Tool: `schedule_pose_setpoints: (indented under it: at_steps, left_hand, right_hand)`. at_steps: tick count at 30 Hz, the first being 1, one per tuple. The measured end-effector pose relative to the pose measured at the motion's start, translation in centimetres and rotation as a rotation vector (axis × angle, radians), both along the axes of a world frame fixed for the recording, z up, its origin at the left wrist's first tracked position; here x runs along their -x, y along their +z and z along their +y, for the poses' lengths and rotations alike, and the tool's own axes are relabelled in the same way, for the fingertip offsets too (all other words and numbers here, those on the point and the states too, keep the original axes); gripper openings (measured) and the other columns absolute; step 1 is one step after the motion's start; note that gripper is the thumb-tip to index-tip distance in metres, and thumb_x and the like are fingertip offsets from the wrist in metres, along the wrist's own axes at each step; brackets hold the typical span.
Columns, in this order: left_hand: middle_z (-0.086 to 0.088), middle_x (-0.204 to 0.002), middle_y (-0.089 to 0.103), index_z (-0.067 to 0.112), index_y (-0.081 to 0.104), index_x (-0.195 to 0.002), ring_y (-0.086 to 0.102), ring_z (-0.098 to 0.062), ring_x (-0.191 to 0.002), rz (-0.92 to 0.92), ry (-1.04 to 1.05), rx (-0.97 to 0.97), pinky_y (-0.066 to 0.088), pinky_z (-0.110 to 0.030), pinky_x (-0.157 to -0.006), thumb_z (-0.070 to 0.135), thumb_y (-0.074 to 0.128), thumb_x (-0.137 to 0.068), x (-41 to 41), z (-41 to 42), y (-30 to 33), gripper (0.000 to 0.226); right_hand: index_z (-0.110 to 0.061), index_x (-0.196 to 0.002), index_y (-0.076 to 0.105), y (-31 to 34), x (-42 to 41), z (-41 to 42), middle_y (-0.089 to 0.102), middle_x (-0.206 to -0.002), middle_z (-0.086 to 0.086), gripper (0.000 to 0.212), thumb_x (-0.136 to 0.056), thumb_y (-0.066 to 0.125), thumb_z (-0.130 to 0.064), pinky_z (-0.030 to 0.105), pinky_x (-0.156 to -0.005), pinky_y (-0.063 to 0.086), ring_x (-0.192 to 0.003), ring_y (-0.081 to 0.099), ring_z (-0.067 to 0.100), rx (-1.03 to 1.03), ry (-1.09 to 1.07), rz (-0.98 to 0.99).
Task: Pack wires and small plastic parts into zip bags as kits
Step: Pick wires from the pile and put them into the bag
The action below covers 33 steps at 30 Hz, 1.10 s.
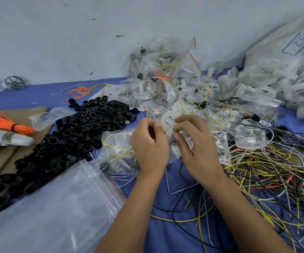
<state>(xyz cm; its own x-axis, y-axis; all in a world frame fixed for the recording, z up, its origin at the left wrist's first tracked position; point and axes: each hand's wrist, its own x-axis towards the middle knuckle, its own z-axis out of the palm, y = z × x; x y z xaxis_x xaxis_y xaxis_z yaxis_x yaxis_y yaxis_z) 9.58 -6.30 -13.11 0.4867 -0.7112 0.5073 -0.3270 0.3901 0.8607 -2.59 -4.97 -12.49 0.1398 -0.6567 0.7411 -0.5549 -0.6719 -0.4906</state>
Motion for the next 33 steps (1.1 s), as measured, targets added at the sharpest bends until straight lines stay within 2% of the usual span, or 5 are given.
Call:
schedule_pose_setpoints:
  at_steps: [10, 21, 25, 29, 33]
  left_hand:
    - [0.002, -0.069, 0.057, 0.010, 0.055, -0.079, 0.052, -0.020, -0.065, -0.141, 0.073, 0.089, 0.043, -0.040, -0.062, 0.017, 0.053, -0.096, 0.0, 0.5, 0.0, 0.018]
    - [0.002, -0.072, 0.060, 0.009, 0.058, -0.080, 0.053, -0.019, -0.067, -0.170, 0.091, 0.079, 0.039, -0.032, -0.064, 0.016, 0.055, -0.095, 0.2, 0.6, 0.2, 0.017]
    - [0.003, -0.072, 0.058, 0.008, 0.058, -0.080, 0.052, -0.018, -0.066, -0.234, 0.036, 0.142, 0.039, -0.032, -0.062, 0.014, 0.057, -0.095, 0.6, 1.0, 0.3, 0.016]
    - [0.001, -0.072, 0.055, 0.007, 0.056, -0.078, 0.046, -0.016, -0.065, -0.336, 0.012, 0.242, 0.035, -0.030, -0.059, 0.017, 0.054, -0.094, 1.1, 1.5, 0.5, 0.019]
    - [0.000, -0.072, 0.052, 0.007, 0.055, -0.077, 0.039, -0.011, -0.067, -0.381, 0.006, 0.336, 0.027, -0.023, -0.062, 0.012, 0.056, -0.093, 1.5, 1.7, 0.7, 0.016]
  right_hand:
    - [-0.019, -0.091, 0.076, -0.2, 0.4, 0.0, 0.044, -0.143, 0.014, 0.022, -0.082, 0.073, 0.001, 0.021, -0.109, 0.032, -0.136, 0.039, 0.028, -0.190, -0.015, 0.149]
    - [-0.005, -0.114, 0.066, 0.4, -0.5, 0.6, 0.073, -0.107, 0.007, 0.040, -0.082, 0.066, 0.019, 0.030, -0.080, 0.060, -0.094, 0.074, 0.018, -0.550, 0.303, -0.375]
    - [-0.011, -0.083, 0.072, 0.4, -0.5, 0.6, 0.070, -0.068, -0.006, 0.025, -0.086, 0.063, 0.012, 0.017, -0.057, 0.048, -0.061, 0.064, 0.003, -0.565, 0.252, -0.214]
    - [0.007, -0.086, 0.070, 0.3, -0.4, 0.7, 0.068, -0.076, 0.025, 0.021, -0.097, 0.053, 0.008, 0.036, -0.065, 0.046, -0.072, 0.058, 0.017, -0.678, 0.393, -0.276]
    - [-0.007, -0.088, 0.073, 0.0, -0.3, 1.2, 0.066, -0.085, 0.015, 0.019, -0.096, 0.056, -0.005, 0.036, -0.072, 0.049, -0.084, 0.059, 0.024, -0.882, 0.625, -0.430]
